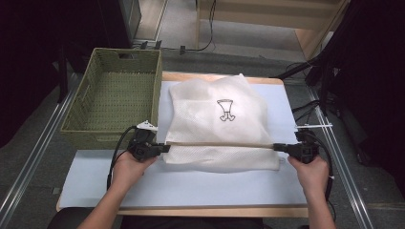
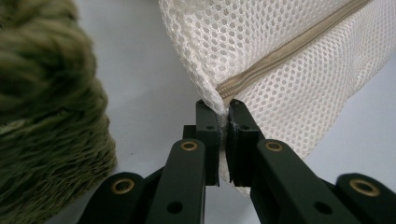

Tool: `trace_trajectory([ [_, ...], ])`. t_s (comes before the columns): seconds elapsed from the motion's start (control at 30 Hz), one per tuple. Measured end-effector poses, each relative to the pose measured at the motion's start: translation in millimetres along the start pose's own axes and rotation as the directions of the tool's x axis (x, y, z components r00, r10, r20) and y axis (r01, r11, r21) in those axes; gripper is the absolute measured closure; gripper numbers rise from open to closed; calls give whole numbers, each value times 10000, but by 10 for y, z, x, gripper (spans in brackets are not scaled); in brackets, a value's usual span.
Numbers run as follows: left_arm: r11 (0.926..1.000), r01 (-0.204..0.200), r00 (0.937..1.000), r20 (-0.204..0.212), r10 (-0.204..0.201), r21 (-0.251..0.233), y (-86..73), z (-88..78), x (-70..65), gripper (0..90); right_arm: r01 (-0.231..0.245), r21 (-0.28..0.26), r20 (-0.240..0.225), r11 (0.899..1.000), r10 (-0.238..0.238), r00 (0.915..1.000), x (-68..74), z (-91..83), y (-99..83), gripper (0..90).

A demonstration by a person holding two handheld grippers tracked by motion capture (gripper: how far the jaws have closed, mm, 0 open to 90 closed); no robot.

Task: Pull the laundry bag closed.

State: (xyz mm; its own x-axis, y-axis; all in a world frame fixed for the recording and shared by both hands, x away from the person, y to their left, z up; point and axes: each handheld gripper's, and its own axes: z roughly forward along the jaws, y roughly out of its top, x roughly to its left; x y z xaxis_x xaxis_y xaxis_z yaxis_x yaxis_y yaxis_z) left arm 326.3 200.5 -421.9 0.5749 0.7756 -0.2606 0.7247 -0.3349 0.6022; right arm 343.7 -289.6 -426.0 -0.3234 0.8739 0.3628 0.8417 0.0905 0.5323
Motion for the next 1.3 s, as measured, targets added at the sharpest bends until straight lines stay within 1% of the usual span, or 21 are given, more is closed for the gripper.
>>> trace_trajectory([
  [0.07,10000,61,9999,114,-60,-69,-5,-1,6,857,37,9,111,10000,-37,9999,10,4,2,880],
  [0.13,9999,105,9996,273,-102,-91,-6,-7,17,854,70,-12,99,10000,-70,9999,11,8,2,879],
  [0.2,10000,76,9995,294,-75,-55,-7,-5,10,849,167,-38,52,9999,-167,9998,15,6,-1,878],
  [0.3,10000,59,9994,343,-57,-52,-7,-1,-7,840,138,-11,65,9999,-138,9999,35,10,-5,873],
  [0.33,10000,77,9993,364,-75,-55,-8,-4,-7,834,212,4,89,9998,-212,9997,38,16,-7,865],
  [0.4,9999,106,9989,452,-102,-77,-11,-10,-2,818,279,-49,129,9996,-278,9995,37,31,-13,778],
  [0.43,9999,158,9984,538,-155,-61,-8,-14,1,802,363,-86,16,9993,-363,9993,37,43,-17,740],
  [0.5,9998,195,9972,721,-189,-76,-3,-19,3,773,484,-72,-101,9988,-485,9988,49,56,-25,700],
  [0.57,9998,169,9961,868,-163,-71,1,-25,-2,738,561,-126,-114,9983,-562,9984,61,59,-27,679],
  [0.77,9999,-65,9951,988,54,112,12,-29,-45,637,701,-335,-150,9970,-706,9974,88,47,-21,612],
  [0.83,9998,-160,9946,1025,150,94,16,-40,-52,610,778,-361,-66,9963,-781,9969,98,33,-17,587],
  [0.93,9994,-309,9943,1027,294,128,22,-65,-67,551,841,-587,13,9947,-841,9965,97,-1,-12,545],
  [1.03,9991,-428,9934,1066,420,50,18,-90,-79,484,757,-823,26,9937,-757,9971,80,-43,-9,501],
  [1.13,9987,-509,9929,1077,512,-51,12,-123,-86,439,807,-1102,85,9906,-802,9967,43,-81,-8,464],
  [1.2,9984,-565,9929,1041,572,-98,4,-140,-89,419,851,-1270,135,9882,-840,9964,18,-100,-7,444],
  [1.3,9977,-667,9921,1054,674,-101,-9,-159,-78,405,773,-1365,198,9876,-753,9970,-23,-121,-6,440],
])
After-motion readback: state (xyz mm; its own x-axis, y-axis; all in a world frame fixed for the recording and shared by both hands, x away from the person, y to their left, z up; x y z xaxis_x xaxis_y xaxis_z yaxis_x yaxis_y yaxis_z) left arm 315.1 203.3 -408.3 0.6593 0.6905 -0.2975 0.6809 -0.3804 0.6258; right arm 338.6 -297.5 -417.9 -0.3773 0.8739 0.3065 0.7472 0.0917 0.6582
